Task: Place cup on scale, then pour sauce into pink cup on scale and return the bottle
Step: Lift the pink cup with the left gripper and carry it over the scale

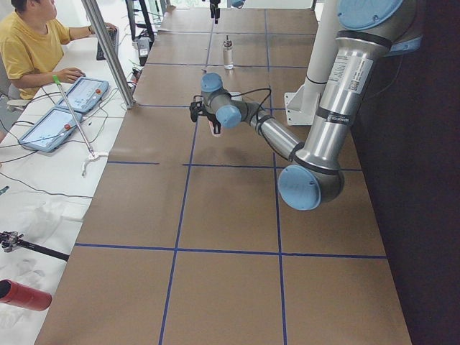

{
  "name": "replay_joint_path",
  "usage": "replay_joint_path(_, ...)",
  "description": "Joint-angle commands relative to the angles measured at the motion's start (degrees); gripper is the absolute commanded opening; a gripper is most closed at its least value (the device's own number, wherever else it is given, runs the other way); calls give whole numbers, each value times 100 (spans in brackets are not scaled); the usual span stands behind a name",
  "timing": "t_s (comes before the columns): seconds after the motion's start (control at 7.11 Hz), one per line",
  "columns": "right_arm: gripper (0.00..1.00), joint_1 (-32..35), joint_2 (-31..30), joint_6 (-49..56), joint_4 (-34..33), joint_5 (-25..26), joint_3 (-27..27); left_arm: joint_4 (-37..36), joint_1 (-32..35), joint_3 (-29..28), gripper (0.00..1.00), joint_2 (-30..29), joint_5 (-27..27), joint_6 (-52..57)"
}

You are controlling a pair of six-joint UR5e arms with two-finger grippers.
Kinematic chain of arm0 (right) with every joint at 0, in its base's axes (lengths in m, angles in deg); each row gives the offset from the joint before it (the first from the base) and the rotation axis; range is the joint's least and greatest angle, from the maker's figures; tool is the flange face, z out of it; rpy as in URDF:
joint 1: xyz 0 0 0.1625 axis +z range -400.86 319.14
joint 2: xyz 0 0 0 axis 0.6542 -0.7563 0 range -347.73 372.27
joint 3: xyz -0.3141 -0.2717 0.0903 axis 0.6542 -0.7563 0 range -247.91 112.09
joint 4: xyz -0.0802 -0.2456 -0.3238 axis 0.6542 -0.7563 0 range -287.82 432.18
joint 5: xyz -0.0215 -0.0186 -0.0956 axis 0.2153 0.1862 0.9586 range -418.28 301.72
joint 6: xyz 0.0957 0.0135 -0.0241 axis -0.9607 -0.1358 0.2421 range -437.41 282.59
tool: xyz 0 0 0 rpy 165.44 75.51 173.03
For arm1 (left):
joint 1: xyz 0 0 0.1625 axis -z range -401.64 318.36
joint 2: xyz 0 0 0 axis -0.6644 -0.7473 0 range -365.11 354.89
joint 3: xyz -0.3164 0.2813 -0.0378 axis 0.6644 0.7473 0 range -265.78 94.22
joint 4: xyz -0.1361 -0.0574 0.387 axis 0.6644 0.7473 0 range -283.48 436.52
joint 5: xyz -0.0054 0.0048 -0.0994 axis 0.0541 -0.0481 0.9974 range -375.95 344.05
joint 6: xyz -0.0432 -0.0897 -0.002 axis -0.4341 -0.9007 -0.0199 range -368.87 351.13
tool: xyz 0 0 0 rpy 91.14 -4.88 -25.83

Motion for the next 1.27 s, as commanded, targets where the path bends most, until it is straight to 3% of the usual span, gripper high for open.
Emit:
replay_joint_path(0.0, 100, 0, -77, 21, 0, 7, -11, -799, -735, -40, 0, -1278, -536, -1085)
replay_joint_path(0.14, 100, 0, -77, 39, 104, 16, 15, -765, -1061, -249, 0, -1551, -714, -1385)
replay_joint_path(0.42, 100, 0, -86, 4, 272, 7, -20, -738, -1291, -1257, 0, -2412, -873, -1607)
replay_joint_path(0.84, 100, 0, -183, -5, 281, -10, -29, -659, -1372, -1446, 0, -2442, -1365, -1582)
replay_joint_path(1.12, 100, 0, -183, 4, 281, -10, -20, -641, -1477, -1552, 0, -2450, -1375, -1573)
